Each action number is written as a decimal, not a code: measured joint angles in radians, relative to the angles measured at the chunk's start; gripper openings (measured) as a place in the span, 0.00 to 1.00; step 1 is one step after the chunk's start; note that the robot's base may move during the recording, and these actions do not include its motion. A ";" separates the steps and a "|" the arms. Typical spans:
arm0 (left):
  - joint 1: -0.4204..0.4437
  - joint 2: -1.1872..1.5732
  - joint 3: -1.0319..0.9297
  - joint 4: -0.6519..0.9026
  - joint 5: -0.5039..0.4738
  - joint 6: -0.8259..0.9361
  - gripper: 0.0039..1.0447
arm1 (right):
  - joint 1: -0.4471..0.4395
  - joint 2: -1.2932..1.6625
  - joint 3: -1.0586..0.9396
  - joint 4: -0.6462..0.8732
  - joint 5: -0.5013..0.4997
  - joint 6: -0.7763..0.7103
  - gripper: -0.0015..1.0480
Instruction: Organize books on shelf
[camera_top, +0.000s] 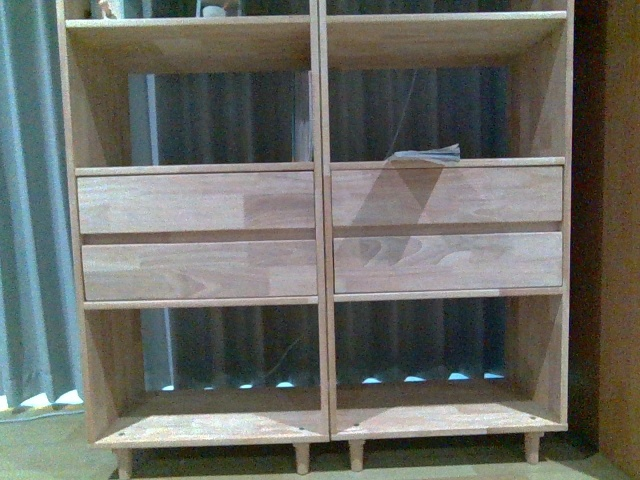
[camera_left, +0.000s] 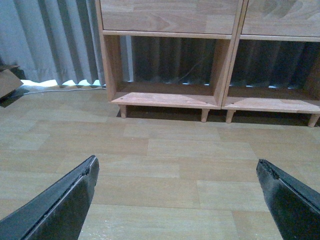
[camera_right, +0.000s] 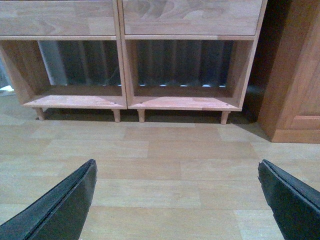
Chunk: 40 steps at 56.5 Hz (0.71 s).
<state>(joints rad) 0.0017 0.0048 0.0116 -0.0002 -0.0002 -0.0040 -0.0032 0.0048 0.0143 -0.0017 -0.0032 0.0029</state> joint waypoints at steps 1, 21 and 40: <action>0.000 0.000 0.000 0.000 0.000 0.000 0.93 | 0.000 0.000 0.000 0.000 0.000 0.000 0.93; 0.000 0.000 0.000 0.000 0.000 0.000 0.93 | 0.000 0.000 0.000 0.000 0.000 0.000 0.93; 0.000 0.000 0.000 0.000 0.000 0.000 0.93 | 0.000 0.000 0.000 0.000 0.000 0.000 0.93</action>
<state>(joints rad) 0.0017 0.0044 0.0116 -0.0002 -0.0002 -0.0040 -0.0032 0.0044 0.0143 -0.0017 -0.0032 0.0029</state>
